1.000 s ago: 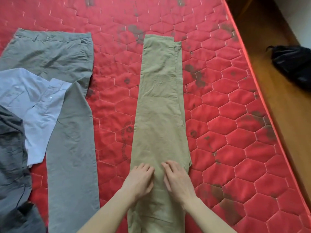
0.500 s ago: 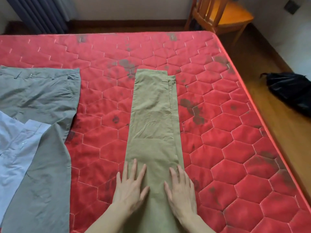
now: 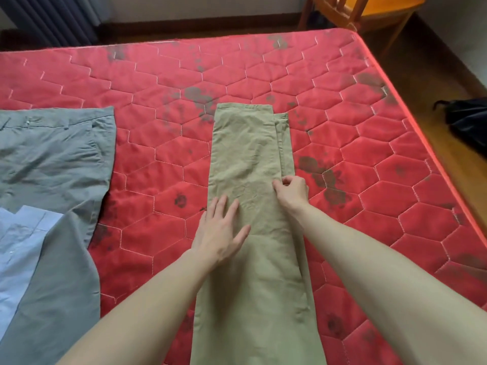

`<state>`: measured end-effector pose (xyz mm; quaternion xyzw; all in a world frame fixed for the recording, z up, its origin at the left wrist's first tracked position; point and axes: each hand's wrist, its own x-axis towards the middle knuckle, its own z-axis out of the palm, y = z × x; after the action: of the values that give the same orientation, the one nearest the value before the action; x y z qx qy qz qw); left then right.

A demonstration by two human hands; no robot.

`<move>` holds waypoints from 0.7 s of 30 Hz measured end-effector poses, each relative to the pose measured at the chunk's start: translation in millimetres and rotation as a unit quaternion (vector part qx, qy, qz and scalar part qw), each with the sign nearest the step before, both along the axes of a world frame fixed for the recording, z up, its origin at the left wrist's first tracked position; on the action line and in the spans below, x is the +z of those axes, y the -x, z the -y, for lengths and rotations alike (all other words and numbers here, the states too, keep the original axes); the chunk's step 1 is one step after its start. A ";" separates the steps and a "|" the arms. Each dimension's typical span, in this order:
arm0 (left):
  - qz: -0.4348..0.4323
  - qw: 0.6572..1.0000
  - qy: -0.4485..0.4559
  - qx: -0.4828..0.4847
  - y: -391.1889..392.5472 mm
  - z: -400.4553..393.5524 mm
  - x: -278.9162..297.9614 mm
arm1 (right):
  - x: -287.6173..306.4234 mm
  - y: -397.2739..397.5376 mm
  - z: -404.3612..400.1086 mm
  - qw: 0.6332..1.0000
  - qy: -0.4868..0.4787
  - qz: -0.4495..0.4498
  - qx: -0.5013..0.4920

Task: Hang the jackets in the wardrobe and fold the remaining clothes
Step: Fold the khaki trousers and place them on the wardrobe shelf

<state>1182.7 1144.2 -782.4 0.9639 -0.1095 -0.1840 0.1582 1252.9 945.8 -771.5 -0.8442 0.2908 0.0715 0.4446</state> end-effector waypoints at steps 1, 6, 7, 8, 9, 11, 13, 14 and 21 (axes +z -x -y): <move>0.010 1.000 0.005 0.003 -2.3 -0.2 -0.5 | 0.4 -3.4 0.4 1.000 0.022 0.004 -0.014; 0.038 0.999 0.033 0.020 -2.1 4.5 -4.4 | -10.6 5.9 2.1 0.992 0.073 0.042 -0.094; 0.037 0.999 0.031 0.016 0.0 6.1 -4.6 | -13.7 7.8 3.2 0.990 0.073 0.044 -0.112; 0.036 0.999 0.034 0.013 2.0 7.7 -5.5 | -15.8 9.3 3.2 0.988 0.073 0.043 -0.129; 0.035 0.998 0.045 0.016 3.8 9.7 -7.5 | -16.5 10.8 2.2 0.986 0.073 0.039 -0.143; 0.040 0.993 0.087 0.065 6.3 15.4 -8.2 | -16.5 9.8 1.3 0.988 0.052 0.037 -0.143; 0.048 0.982 0.121 0.138 3.7 20.7 -4.9 | -13.1 0.6 5.1 0.993 0.010 0.040 -0.107; 0.045 0.977 0.130 0.160 0.6 21.9 -3.5 | -10.7 -7.0 8.0 0.996 -0.004 0.044 -0.082; 0.018 0.972 0.127 0.198 -13.0 20.0 3.0 | 0.5 -14.0 17.7 0.979 0.090 0.175 -0.061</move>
<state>1195.7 1124.2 -779.5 0.9417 0.0578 -0.1162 0.3105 1266.9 928.1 -771.0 -0.8609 0.2644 -0.1312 0.4145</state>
